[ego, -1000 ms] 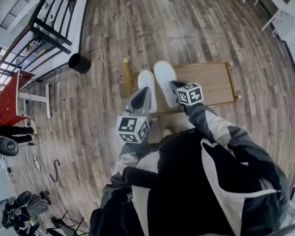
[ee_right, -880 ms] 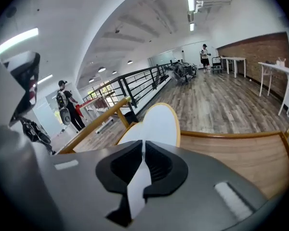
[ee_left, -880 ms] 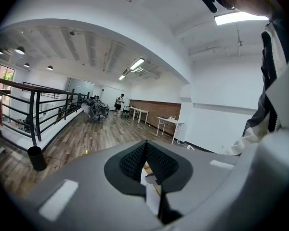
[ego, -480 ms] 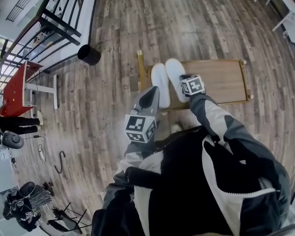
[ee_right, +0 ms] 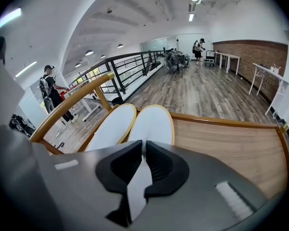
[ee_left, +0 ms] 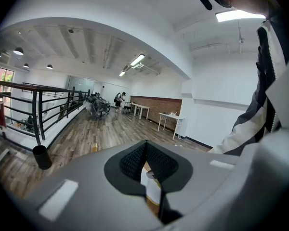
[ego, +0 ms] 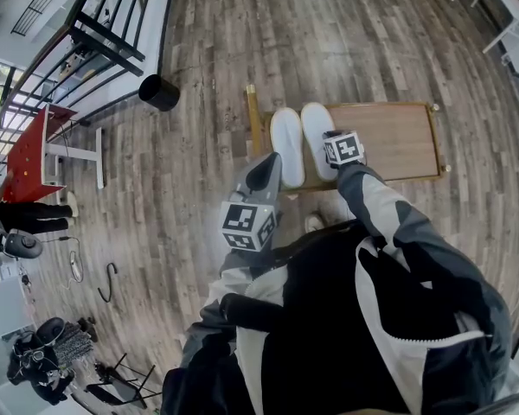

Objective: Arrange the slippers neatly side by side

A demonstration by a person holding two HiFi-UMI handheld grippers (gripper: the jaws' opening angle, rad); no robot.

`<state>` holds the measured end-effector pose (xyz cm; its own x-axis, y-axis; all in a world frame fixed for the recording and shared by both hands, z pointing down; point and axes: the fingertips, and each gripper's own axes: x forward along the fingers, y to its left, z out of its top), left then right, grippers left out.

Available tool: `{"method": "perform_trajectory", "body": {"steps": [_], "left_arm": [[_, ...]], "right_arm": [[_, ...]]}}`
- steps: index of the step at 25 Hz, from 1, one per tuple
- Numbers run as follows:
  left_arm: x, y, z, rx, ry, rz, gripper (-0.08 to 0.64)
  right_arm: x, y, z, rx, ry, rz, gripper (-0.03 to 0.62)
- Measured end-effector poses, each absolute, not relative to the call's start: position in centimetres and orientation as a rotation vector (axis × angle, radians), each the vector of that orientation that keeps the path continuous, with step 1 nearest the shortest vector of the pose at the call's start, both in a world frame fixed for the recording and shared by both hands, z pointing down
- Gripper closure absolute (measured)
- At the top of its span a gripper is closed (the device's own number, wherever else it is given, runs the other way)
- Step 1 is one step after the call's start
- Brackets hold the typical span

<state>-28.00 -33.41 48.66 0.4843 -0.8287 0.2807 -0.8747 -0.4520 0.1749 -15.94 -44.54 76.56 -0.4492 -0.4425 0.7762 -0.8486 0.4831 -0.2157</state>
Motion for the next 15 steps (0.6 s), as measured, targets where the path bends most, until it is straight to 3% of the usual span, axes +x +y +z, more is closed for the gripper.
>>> {"method": "perform_trajectory", "body": {"steps": [7, 15], "left_arm": [[-28.0, -33.1, 48.9, 2.443, -1.439, 0.221, 0.546], [-27.4, -33.0, 48.4, 2.455, -1.432, 0.214, 0.546]], "right_arm": [[-17.4, -43.7, 76.9, 0.976, -2.104, 0.838, 0.457], [-17.0, -43.8, 76.4, 0.943, -2.105, 0.810, 0.420]]}}
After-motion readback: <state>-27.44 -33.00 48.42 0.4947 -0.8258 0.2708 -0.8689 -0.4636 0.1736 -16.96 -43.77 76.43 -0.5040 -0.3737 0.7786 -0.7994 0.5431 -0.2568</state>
